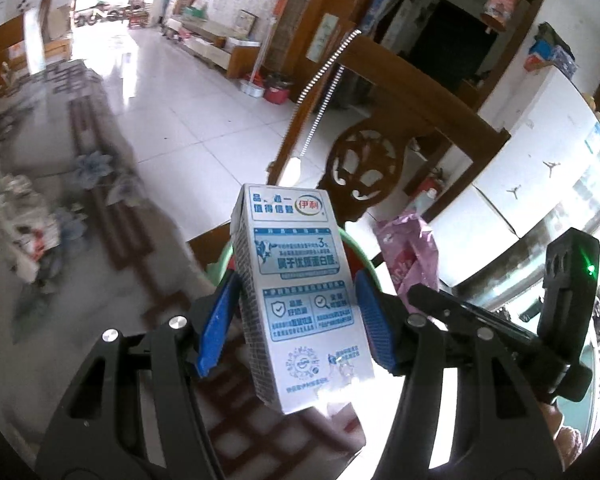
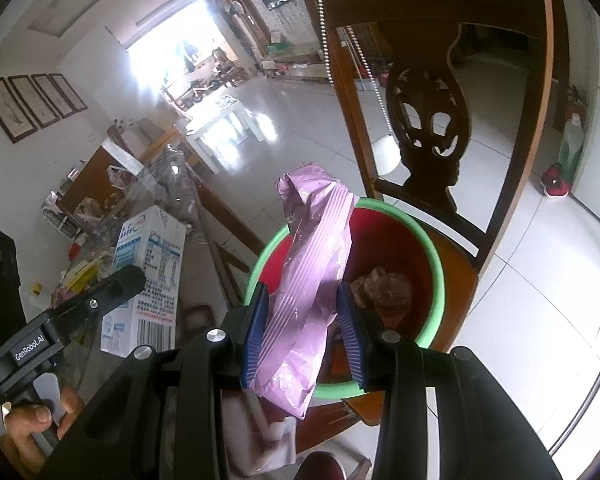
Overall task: Collect trash
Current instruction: 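Open both tools over the red bin to drop carton and pink bag, then grasp the pink cookie snack bag with the left tool, then grasp the crumpled white paper with the right tool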
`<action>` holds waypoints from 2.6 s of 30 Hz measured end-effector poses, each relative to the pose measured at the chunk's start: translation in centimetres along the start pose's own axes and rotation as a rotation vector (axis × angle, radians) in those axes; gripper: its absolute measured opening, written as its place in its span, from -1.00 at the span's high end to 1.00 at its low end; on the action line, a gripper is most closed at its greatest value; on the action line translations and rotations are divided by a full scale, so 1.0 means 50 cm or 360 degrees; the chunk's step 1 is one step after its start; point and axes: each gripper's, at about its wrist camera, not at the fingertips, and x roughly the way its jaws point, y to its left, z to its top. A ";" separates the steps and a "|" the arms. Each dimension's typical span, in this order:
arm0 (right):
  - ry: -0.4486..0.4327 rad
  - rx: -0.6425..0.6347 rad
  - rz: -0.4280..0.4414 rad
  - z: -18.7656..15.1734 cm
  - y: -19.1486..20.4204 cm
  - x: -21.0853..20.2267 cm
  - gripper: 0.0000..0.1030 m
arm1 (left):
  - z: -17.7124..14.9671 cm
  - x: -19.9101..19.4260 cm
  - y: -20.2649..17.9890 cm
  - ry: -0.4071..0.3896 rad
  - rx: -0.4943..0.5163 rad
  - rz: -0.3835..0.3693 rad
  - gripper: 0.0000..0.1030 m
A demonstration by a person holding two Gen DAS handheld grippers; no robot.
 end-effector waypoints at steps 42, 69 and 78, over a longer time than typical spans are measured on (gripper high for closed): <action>0.0008 -0.0276 -0.0094 -0.014 0.162 0.033 -0.45 | -0.126 -0.412 0.661 -0.0469 -0.1458 0.0712 -0.71; 0.0176 -0.0577 0.0188 0.021 0.572 0.245 -0.61 | -0.267 -0.571 0.508 -0.0655 -0.1261 0.0370 0.21; 0.0315 -0.0622 0.0038 -0.018 0.615 0.402 -0.61 | -0.256 -0.537 0.487 -0.0570 -0.1121 0.0367 0.19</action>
